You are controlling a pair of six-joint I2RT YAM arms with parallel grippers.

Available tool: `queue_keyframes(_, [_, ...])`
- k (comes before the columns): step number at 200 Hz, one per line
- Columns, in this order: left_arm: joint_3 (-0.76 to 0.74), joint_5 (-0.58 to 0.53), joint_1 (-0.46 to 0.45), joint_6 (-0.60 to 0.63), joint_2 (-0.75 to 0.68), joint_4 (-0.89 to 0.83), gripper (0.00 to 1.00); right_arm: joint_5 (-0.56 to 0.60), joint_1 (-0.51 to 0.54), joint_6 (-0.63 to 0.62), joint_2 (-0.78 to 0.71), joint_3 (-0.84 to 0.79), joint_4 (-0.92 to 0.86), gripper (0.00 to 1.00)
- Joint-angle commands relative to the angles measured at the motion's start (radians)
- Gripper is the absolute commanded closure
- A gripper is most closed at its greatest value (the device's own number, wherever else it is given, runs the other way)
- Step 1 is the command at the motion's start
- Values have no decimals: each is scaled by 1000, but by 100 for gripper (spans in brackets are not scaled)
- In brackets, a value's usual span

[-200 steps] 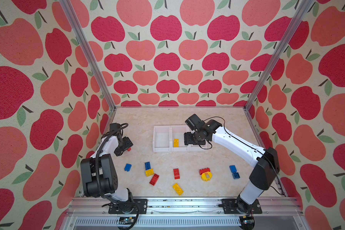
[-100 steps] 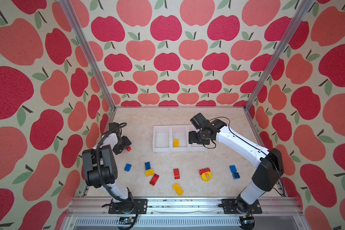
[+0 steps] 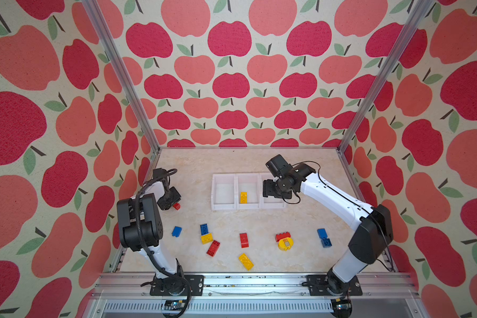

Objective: Sort the legos into containers by color
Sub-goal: 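Grasp the red brick near the bin with the left gripper while the right gripper withdraws, then carry the red brick into the bin compartment nearest the left arm and release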

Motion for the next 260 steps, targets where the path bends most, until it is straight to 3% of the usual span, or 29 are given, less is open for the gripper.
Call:
queue_keyframes(1, [25,-1,-16,7,15,-26,68,-13,-7,-7,-26,-20,-26,26])
queue_keyframes(56, [-11,-13,-61,14,-59,-40,88,-4,-9,11,-67,-66,-17,26])
queue_keyframes(120, [-33,-37,-172,11,-294,-107,90,20,-10,35,-147,-150,-14,26])
queue_keyframes(182, [-24,-54,-384,-74,-503,-139,90,23,-18,72,-228,-249,3,26])
queue_keyframes(226, [52,-52,-553,-90,-457,-111,90,23,-33,77,-257,-277,11,26])
queue_keyframes(260, [101,-47,-630,-87,-351,-63,90,29,-41,79,-273,-283,12,26])
